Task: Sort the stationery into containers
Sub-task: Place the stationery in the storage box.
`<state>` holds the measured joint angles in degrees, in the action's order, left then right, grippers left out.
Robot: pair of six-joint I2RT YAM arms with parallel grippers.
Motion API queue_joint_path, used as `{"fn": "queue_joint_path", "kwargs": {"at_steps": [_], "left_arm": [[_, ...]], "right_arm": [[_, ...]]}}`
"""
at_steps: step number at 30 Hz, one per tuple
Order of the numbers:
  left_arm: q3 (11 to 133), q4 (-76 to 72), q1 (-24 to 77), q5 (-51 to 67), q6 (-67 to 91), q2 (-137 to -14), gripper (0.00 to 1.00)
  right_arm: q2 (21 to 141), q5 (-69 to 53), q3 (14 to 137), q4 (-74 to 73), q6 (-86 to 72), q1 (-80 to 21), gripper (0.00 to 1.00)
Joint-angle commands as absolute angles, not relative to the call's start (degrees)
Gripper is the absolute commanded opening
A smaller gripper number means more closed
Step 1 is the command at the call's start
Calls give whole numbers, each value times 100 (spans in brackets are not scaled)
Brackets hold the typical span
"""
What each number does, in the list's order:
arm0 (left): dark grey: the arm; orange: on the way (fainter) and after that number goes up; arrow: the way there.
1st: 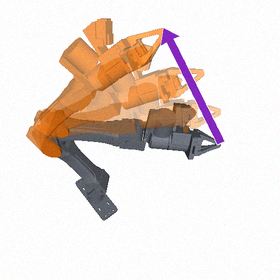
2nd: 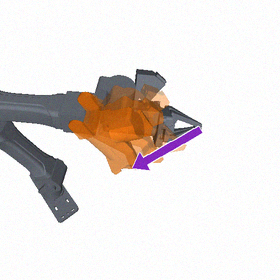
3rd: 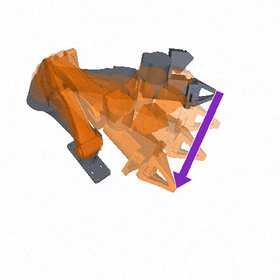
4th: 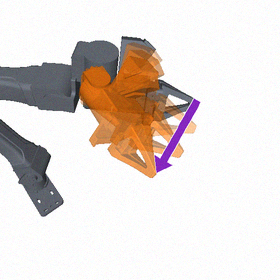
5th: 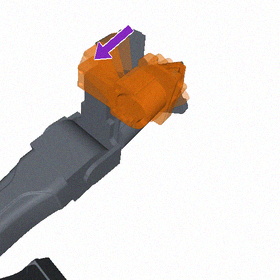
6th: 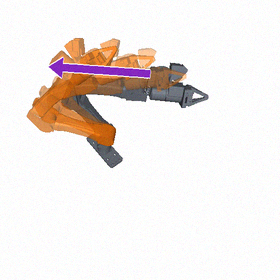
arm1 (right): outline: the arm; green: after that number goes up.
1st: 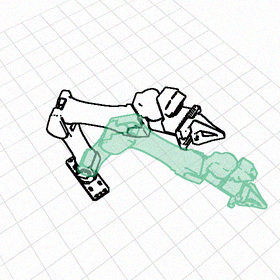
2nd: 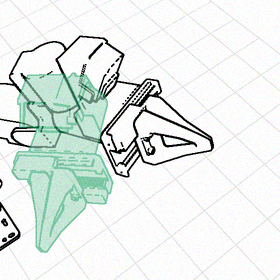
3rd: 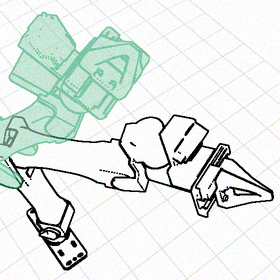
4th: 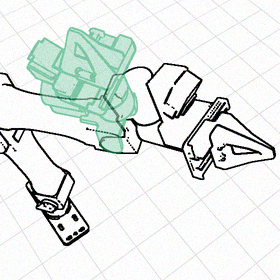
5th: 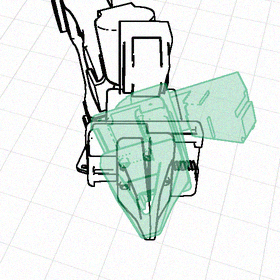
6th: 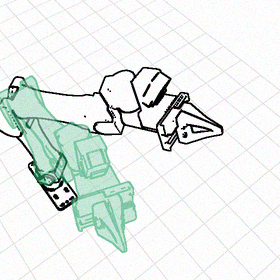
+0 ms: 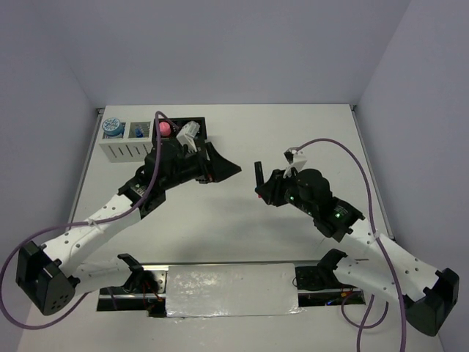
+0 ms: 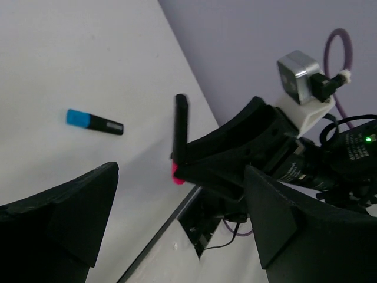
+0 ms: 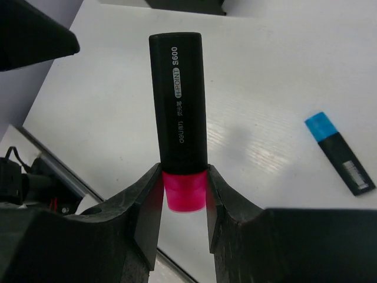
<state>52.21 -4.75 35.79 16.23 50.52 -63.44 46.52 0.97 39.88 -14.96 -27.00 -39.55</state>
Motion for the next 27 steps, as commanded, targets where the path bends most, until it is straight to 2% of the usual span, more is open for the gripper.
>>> {"fn": "queue_joint_path", "kwargs": {"at_steps": [1, 7, 10, 15, 16, 17, 19, 20, 21, 22, 23, 24, 25, 27], "left_arm": [[5669, -1046, 3902, 1362, 5335, -6555, 99], [5818, -888, 4131, 1108, 5247, -6943, 96], [5818, -739, 4140, 1037, 5168, -7066, 86], [5854, -562, 4148, 896, 5098, -7224, 84], [5845, -623, 4148, 914, 5098, -7233, 79], [5845, -650, 4148, 992, 5098, -7251, 59], [5897, -729, 4148, 1054, 5080, -7295, 33], [5950, -712, 4148, 1072, 5063, -7312, 10], [6011, -660, 4140, 1037, 4967, -7373, 0], [6186, -468, 4148, 985, 4914, -7400, 0], [6283, -379, 4140, 836, 4843, -7426, 0], [6371, -300, 4140, 704, 4617, -7479, 0], [6633, -194, 4131, 503, 4458, -7514, 0], [7012, 420, 4122, -575, 3819, -7698, 0]], "right_arm": [[4850, -88, 4192, -1002, -2725, -4314, 0], [5009, 104, 4605, -931, -2637, -4877, 0], [5115, 263, 4746, -941, -2566, -5115, 0], [5220, 351, 4807, -888, -2549, -5229, 0], [5256, 352, 4816, -888, -2531, -5238, 0], [5282, 360, 4843, -888, -2523, -5247, 0], [5370, 378, 4843, -870, -2496, -5247, 2], [5388, 456, 4808, -853, -2487, -5238, 8], [5388, 544, 4790, -835, -2505, -5247, 22], [5370, 623, 4694, -818, -2514, -5238, 54], [5344, 850, 4624, -791, -2531, -5230, 64], [5265, 1000, 4562, -808, -2540, -5221, 95], [5212, 1150, 4448, -870, -2549, -5125, 100], [5055, 1598, 4342, -1142, -2593, -4975, 100]]}}
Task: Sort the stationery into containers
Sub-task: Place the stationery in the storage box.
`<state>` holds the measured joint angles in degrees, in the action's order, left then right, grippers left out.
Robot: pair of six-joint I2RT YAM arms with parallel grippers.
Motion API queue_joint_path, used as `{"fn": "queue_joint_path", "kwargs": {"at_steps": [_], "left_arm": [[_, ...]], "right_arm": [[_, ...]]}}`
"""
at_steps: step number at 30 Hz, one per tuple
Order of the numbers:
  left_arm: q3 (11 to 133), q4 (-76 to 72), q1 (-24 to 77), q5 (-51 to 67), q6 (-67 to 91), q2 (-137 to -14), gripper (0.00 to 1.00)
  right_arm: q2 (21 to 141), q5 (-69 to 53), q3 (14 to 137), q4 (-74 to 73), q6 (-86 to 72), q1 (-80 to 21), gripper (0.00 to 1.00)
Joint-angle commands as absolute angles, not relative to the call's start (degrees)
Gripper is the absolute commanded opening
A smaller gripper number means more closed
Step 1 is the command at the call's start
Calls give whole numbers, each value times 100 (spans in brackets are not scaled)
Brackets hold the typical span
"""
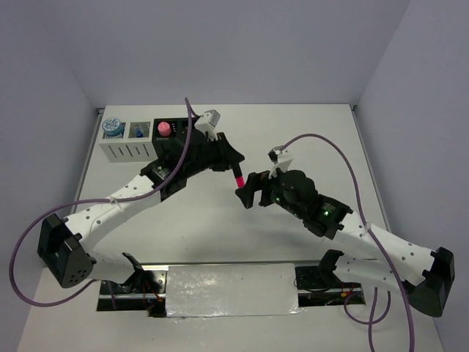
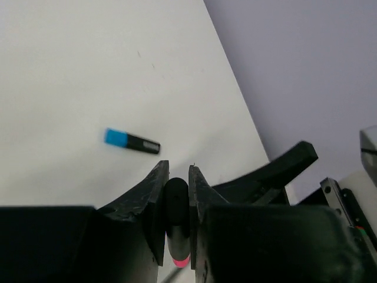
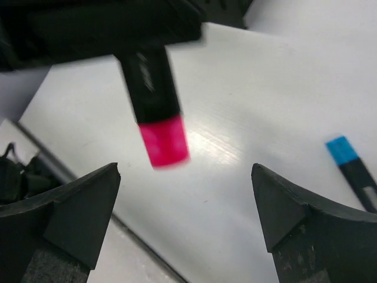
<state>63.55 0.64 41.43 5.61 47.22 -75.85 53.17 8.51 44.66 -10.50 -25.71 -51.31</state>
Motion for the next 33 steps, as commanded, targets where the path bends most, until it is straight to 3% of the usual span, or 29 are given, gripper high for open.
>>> {"fn": "queue_joint_path", "kwargs": {"at_steps": [1, 5, 9, 20, 27, 29, 30, 31, 32, 33], "left_arm": [[7388, 709, 4070, -1067, 3623, -7786, 0], [7988, 206, 3737, -3002, 2499, -8496, 0], [8795, 44, 3130, -3304, 2084, -9438, 0], [10072, -536, 2180, -3156, 1309, -11082, 5], [9291, -1045, 2092, -3015, 1450, -10934, 14], [9080, -1177, 2092, -2997, 1468, -10890, 24], [9062, -1160, 2092, -2988, 1476, -10890, 40], [9027, -1134, 2092, -2988, 1477, -10890, 49], [9000, -1125, 2092, -3023, 1485, -10881, 67], [8983, -1108, 2092, -3067, 1511, -10837, 73]], "right_arm": [[4993, 1730, 4237, -1369, -2688, -4757, 100], [4572, 1611, 3956, -1608, -2795, -4142, 100], [4307, 1433, 3762, -1626, -2611, -3999, 100], [4807, 906, 3919, -1600, -2180, -3937, 100], [5159, 809, 4113, -1503, -2074, -3929, 100], [5255, 791, 4139, -1468, -2039, -3894, 100], [5299, 713, 4192, -1468, -1978, -3867, 100], [5404, 677, 4218, -1494, -1943, -3824, 100], [5466, 651, 4280, -1512, -1873, -3780, 100], [5597, 633, 4306, -1547, -1820, -3736, 100]]}}
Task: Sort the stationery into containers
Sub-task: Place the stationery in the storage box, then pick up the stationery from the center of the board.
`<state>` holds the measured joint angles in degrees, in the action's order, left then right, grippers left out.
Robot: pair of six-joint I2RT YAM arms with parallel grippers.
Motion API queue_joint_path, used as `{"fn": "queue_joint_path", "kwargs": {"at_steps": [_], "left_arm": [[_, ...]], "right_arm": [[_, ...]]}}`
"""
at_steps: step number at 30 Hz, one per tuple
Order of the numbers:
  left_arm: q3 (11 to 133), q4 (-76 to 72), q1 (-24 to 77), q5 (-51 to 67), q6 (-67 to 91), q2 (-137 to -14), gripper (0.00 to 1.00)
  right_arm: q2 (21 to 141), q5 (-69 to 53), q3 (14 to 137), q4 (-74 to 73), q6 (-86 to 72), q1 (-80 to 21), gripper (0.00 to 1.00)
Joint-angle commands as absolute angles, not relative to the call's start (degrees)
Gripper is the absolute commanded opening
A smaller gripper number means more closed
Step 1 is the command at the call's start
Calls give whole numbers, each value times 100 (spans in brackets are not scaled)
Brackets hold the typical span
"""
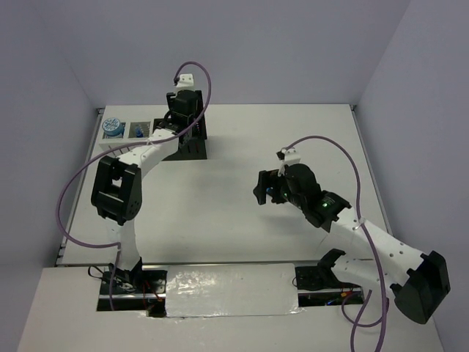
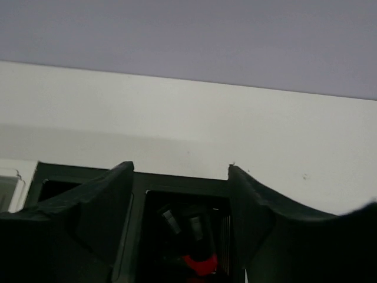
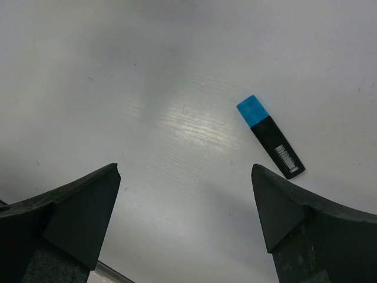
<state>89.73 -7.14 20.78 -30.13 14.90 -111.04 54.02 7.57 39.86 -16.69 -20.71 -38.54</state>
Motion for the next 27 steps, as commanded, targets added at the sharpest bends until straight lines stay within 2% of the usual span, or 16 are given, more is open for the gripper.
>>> {"fn": "queue_joint_path", "kwargs": {"at_steps": [1, 2, 3, 7, 11, 14, 18, 20, 23, 25, 27], "left_arm": [[8930, -1081, 2083, -3120, 1547, -10802, 79], [8930, -1003, 2074, -3216, 1582, -10741, 87], [8912, -932, 2057, -3269, 1704, -10584, 91], [8938, -310, 2004, -3620, 2196, -9889, 99], [9254, 1566, 1943, -3429, 3020, -9046, 99], [9010, 2064, 1942, -2472, 3154, -8308, 99], [7894, 2311, 1951, -1426, 3181, -7156, 99], [7456, 2364, 1951, -1240, 3147, -6664, 99], [7225, 2566, 1951, -1073, 3050, -6137, 99], [7163, 2733, 1951, -1046, 2962, -5960, 99], [7224, 2926, 1951, -1125, 2848, -5801, 99]], "right_arm": [[5668, 624, 4341, -1573, -1767, -3622, 100], [5747, 615, 4411, -1582, -1714, -3543, 100], [5905, 493, 4447, -1599, -1592, -3472, 100], [6643, 386, 4867, -1933, -1134, -3069, 100], [7704, 527, 5132, -2170, -906, -2734, 100], [8198, 440, 5308, -2320, -677, -2637, 98], [8569, 97, 5431, -2311, -440, -2602, 94], [8884, 26, 5510, -2390, -326, -2593, 90], [9489, 166, 5774, -2732, -351, -2593, 75], [9720, 307, 5888, -2926, -439, -2593, 72], [9940, 369, 5889, -3014, -544, -2601, 60]]}}
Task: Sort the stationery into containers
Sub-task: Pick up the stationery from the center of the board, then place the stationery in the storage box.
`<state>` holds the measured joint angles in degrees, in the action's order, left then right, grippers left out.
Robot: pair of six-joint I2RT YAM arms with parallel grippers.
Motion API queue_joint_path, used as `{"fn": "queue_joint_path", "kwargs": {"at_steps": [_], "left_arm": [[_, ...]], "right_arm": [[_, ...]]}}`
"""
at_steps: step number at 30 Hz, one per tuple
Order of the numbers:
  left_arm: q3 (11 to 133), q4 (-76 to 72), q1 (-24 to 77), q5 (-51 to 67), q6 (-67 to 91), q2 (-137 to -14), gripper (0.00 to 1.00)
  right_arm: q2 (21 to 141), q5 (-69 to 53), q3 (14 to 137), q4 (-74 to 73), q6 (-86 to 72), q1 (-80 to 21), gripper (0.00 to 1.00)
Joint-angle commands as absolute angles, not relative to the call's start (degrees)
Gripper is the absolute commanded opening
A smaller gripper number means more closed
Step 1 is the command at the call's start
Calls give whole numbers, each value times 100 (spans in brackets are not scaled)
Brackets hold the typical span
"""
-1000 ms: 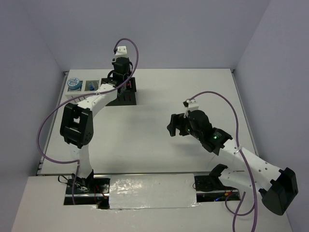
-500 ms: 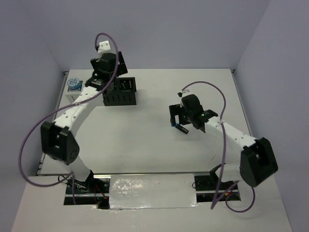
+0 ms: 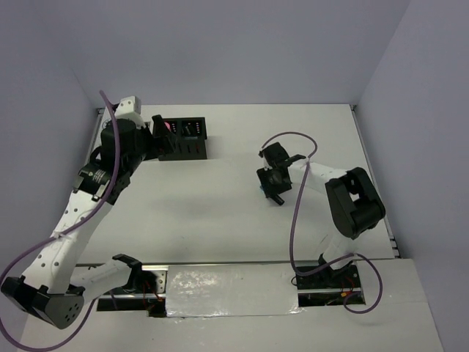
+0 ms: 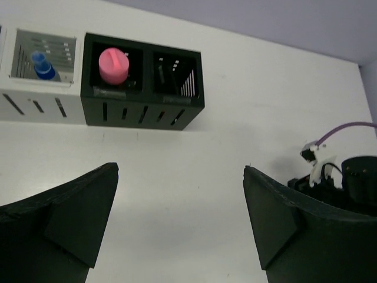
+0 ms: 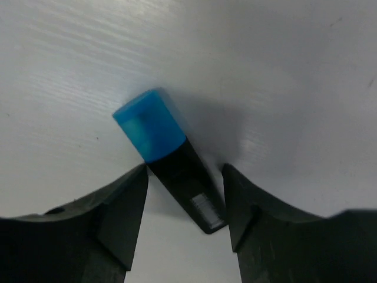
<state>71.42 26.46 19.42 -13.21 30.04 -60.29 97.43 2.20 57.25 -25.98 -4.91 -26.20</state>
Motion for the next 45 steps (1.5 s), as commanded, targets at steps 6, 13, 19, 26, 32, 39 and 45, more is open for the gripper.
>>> {"fn": "queue_joint_path", "kwargs": {"at_steps": [6, 13, 19, 26, 32, 39, 45], "left_arm": [[7111, 2962, 1951, -985, 2821, -5695, 99], [5813, 1489, 1951, 875, 3680, -5634, 99], [5151, -482, 2723, 1671, 4728, -5862, 99], [5352, -1099, 3243, 1459, 5098, -6345, 99], [5590, -897, 3471, 1432, 5027, -6793, 96], [5695, -835, 3691, 1468, 5010, -7224, 86], [5862, -694, 3797, 1511, 4913, -7427, 62]], "right_arm": [[10020, 729, 5713, -3006, -773, -2838, 33], [8574, 151, 5196, -1964, -1177, -3076, 0], [6831, -685, 4246, -408, -1801, -3497, 0], [6109, -817, 3990, 290, -2232, -4174, 0], [5704, -809, 4254, 273, -2224, -4447, 0], [5695, -774, 4482, 211, -2197, -4456, 0], [5757, -791, 4693, 150, -2118, -4456, 0]]}}
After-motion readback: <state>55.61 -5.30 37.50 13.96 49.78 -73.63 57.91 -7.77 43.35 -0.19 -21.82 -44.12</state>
